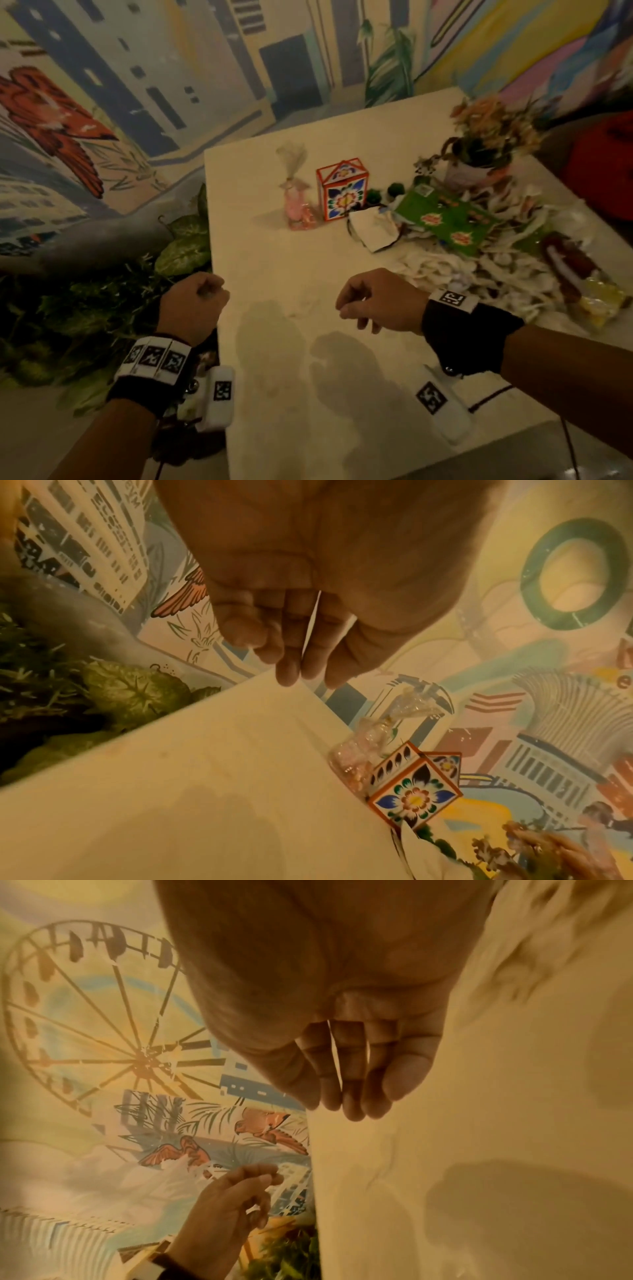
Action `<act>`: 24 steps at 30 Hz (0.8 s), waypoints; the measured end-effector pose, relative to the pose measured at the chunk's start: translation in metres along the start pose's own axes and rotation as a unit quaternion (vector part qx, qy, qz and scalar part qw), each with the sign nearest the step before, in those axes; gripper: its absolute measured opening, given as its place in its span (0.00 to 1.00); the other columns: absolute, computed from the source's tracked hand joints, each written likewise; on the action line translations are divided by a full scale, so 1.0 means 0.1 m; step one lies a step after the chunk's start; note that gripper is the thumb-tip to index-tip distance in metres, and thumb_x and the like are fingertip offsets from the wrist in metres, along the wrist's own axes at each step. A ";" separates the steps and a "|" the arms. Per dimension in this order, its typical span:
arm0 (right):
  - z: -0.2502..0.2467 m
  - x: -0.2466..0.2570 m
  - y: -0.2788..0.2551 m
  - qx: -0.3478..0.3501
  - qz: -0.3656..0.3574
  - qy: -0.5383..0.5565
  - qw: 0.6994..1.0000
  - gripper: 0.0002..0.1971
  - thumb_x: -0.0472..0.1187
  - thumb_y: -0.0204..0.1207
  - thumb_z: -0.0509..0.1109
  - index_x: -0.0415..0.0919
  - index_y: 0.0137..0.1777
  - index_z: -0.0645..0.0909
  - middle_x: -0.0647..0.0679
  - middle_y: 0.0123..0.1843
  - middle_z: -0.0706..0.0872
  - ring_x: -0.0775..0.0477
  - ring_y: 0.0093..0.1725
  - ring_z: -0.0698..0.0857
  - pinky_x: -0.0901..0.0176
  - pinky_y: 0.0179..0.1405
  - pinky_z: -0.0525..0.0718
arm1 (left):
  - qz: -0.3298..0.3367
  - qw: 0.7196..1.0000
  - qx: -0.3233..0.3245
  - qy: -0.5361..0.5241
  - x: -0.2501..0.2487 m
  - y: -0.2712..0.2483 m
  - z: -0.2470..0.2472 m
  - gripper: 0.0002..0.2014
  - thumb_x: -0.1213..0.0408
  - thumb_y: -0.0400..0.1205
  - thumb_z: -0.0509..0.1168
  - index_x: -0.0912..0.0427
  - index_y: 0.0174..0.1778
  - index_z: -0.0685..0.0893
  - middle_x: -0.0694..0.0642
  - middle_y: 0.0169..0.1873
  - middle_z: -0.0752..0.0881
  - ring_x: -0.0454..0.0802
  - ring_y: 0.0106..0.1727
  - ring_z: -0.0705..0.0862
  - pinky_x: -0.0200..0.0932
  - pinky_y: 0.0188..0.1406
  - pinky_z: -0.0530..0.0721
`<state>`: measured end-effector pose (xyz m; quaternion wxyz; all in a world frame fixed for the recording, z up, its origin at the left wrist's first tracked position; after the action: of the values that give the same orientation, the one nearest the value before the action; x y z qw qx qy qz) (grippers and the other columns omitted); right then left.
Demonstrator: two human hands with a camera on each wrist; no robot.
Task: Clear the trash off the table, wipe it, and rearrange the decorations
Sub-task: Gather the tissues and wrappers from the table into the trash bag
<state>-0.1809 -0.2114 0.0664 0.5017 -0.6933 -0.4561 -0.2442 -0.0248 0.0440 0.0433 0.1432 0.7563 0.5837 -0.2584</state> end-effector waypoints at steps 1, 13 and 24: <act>-0.16 -0.08 -0.06 -0.010 0.003 -0.013 1.000 0.05 0.37 0.76 0.72 0.38 0.49 0.85 0.43 0.43 0.89 0.52 0.34 0.87 0.57 0.31 0.85 | -0.004 1.000 0.004 -0.005 -0.10 -0.02 0.06 0.08 0.66 0.77 0.71 0.61 0.51 0.86 0.55 0.44 0.87 0.53 0.44 0.82 0.44 0.51 0.78; -0.83 -0.58 -0.24 -0.063 0.058 -0.064 0.994 0.04 0.38 0.75 0.72 0.40 0.49 0.85 0.42 0.45 0.90 0.51 0.36 0.86 0.62 0.29 0.83 | 0.086 0.967 0.182 0.158 -0.58 -0.18 0.89 0.15 0.59 0.77 0.70 0.57 0.59 0.82 0.55 0.55 0.83 0.54 0.54 0.81 0.44 0.56 0.77; -0.44 -0.43 0.02 -0.027 0.022 -0.099 0.994 0.05 0.37 0.75 0.72 0.37 0.49 0.86 0.44 0.44 0.89 0.50 0.37 0.85 0.68 0.28 0.80 | 0.082 0.950 0.254 0.160 -0.57 -0.08 0.93 0.10 0.62 0.81 0.65 0.52 0.34 0.75 0.56 0.42 0.82 0.57 0.47 0.81 0.47 0.44 0.77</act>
<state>-0.1935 -0.2681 0.0479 0.4402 -0.7373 -0.4815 -0.1755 -0.0634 -0.0480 -0.0006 -0.1288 0.8441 0.4501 -0.2612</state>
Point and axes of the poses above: each hand's wrist, its own y-axis towards the middle knuckle, its own z-axis out of the palm, x = y × z, the point moved 1 cm from there along y, towards the middle knuckle
